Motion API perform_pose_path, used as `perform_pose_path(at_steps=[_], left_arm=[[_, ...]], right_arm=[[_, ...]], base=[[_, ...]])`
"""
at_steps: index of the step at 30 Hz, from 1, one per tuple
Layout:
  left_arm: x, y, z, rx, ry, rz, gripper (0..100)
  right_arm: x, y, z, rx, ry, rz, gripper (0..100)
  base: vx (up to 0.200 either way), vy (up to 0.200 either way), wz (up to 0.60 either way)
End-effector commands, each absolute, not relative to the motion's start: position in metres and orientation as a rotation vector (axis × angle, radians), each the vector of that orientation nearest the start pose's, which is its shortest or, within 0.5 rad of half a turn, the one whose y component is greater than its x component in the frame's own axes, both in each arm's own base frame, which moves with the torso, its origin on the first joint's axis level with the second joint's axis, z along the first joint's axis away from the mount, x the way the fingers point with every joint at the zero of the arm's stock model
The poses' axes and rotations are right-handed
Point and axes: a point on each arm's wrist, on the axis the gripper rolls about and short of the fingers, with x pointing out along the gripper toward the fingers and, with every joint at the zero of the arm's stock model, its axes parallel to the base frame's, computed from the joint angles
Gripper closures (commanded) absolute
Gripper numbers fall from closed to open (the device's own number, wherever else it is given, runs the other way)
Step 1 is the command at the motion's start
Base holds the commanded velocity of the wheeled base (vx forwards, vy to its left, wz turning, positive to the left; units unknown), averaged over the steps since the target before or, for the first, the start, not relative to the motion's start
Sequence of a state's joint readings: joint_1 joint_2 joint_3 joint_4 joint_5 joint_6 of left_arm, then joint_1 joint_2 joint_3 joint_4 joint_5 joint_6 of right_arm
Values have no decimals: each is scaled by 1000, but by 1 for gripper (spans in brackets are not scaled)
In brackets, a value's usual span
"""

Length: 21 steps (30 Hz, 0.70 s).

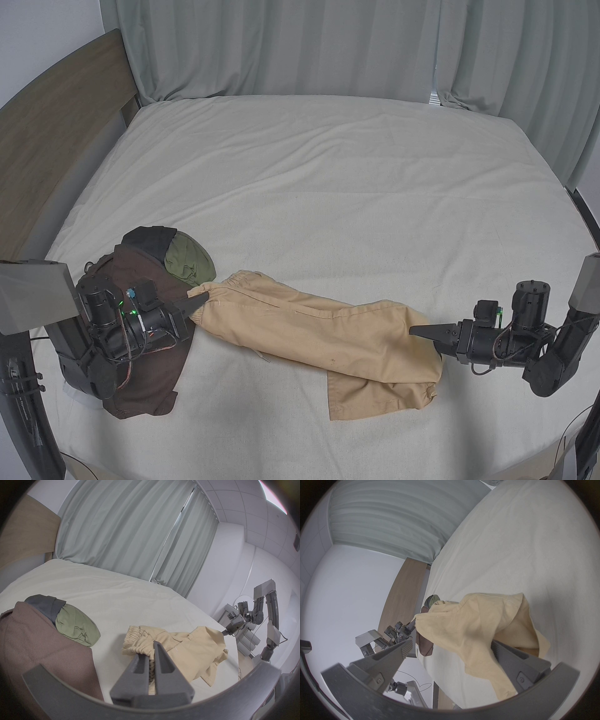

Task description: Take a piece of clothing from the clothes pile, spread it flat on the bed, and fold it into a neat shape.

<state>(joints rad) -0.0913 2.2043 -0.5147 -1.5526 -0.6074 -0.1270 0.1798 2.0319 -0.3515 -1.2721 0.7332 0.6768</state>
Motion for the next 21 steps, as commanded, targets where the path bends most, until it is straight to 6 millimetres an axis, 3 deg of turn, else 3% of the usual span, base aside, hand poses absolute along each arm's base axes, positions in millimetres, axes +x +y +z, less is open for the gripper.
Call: perform_pose_path(at_steps=[1, 10, 15, 21], left_arm=[[327, -43, 46, -157, 177, -688, 100], [327, -42, 46, -156, 178, -686, 100], [326, -42, 45, -154, 182, -686, 100], [326, -42, 45, -154, 182, -686, 100]], right_arm=[[267, 71, 33, 734, 766, 733, 0], [250, 95, 2, 652, 896, 801, 0], [241, 99, -4, 642, 924, 815, 0], [249, 96, -2, 641, 852, 818, 0]], base=[[0, 0, 0], [0, 0, 0], [0, 0, 0], [0, 0, 0]])
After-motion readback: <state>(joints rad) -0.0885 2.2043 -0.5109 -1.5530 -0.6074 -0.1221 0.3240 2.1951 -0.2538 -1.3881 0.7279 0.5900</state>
